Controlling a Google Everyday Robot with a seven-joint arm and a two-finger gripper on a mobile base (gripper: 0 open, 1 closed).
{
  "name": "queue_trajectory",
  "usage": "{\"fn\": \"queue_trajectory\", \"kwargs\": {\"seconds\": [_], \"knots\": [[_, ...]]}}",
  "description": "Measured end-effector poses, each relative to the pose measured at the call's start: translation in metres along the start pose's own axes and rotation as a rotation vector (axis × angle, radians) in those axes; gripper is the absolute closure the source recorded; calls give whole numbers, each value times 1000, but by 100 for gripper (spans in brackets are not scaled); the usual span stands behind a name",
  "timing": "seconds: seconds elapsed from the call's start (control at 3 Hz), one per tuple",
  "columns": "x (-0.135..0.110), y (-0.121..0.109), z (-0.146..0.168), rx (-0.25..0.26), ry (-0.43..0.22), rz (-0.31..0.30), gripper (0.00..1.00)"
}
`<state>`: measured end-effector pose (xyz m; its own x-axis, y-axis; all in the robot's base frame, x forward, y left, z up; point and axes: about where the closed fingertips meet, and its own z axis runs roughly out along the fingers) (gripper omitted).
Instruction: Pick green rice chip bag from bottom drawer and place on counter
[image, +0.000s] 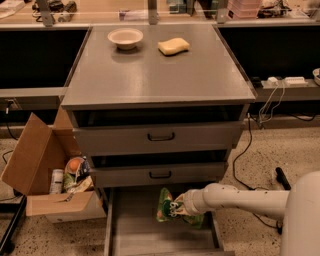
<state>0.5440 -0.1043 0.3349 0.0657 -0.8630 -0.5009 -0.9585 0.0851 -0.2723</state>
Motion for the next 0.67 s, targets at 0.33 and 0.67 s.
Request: {"fn": "queue_trajectory", "kwargs": {"seconds": [0.33,0.67], "knots": [[-4,1,-2,-2,-31,0,100],[-50,12,-53,-7,-136,-99,100]]}}
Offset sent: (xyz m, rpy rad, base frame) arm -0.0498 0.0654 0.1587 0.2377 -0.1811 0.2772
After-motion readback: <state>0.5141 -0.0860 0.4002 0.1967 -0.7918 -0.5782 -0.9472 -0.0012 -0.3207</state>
